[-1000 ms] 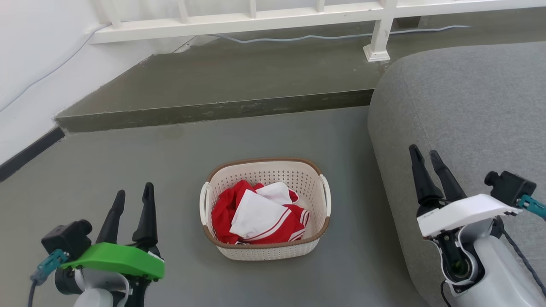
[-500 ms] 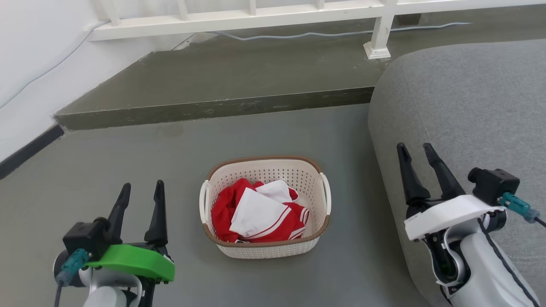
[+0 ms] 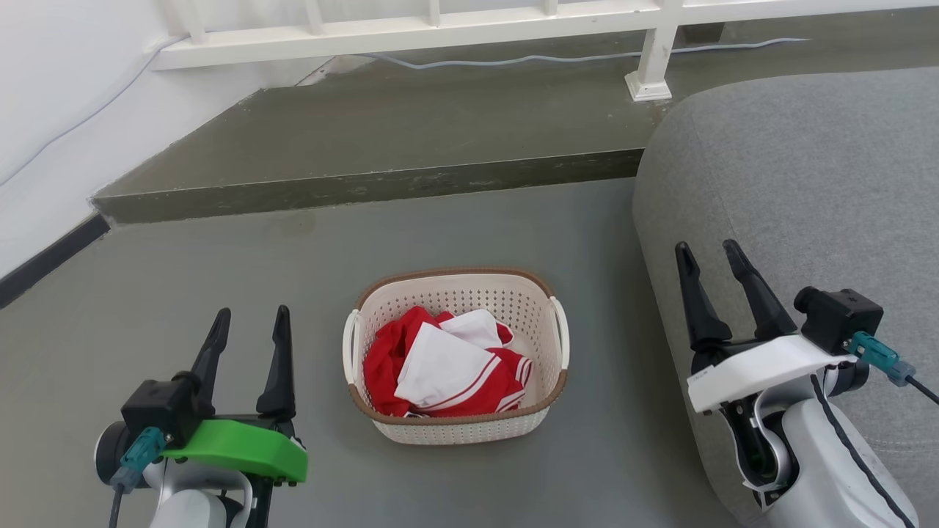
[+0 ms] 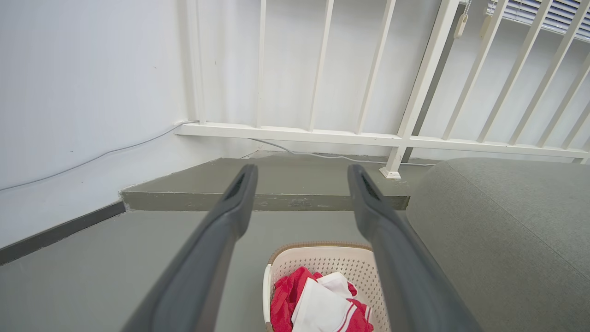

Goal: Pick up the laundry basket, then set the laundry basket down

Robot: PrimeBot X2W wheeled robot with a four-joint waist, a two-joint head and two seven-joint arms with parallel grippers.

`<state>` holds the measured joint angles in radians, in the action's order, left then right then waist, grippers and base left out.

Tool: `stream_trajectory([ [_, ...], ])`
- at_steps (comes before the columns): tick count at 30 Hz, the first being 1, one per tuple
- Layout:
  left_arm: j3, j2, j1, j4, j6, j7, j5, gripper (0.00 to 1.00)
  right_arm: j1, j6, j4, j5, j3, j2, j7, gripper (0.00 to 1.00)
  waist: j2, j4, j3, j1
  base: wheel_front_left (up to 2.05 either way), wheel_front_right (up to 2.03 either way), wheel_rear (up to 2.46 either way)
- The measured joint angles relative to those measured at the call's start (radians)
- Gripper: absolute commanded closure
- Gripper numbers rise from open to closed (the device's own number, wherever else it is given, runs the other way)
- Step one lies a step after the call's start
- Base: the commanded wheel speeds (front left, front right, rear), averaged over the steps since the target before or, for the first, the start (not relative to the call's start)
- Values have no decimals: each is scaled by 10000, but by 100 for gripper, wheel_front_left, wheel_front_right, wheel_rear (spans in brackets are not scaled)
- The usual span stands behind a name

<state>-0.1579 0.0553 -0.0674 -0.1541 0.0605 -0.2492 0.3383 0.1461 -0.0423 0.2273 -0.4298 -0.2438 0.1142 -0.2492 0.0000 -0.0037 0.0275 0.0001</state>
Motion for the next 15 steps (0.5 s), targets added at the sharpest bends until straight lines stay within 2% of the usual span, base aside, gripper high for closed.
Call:
stream_trajectory([
  [15,215,-56,-2,-35,23,0,-4,0,-1,-132,58,105,247,-205,-10,0,0,-7,9,0,0,0,0],
])
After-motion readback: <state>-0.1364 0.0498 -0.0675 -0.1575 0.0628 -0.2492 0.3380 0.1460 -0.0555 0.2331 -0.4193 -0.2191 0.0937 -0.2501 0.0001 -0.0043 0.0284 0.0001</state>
